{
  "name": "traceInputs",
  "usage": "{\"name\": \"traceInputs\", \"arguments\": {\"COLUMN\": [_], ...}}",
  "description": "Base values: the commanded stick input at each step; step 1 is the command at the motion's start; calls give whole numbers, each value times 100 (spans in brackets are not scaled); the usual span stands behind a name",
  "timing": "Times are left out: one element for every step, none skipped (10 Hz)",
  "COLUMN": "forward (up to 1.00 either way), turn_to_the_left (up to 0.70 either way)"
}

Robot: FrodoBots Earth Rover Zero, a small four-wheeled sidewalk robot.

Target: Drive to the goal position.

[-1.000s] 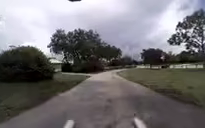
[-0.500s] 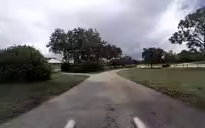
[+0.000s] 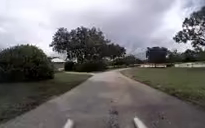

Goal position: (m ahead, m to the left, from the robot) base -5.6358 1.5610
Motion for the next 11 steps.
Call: {"name": "traceInputs", "arguments": {"forward": [0,0,0,0,0,0,0,0,0,0,0], "turn_to_the_left": [70,70,70,70,70,70,70,70,70,70,70]}}
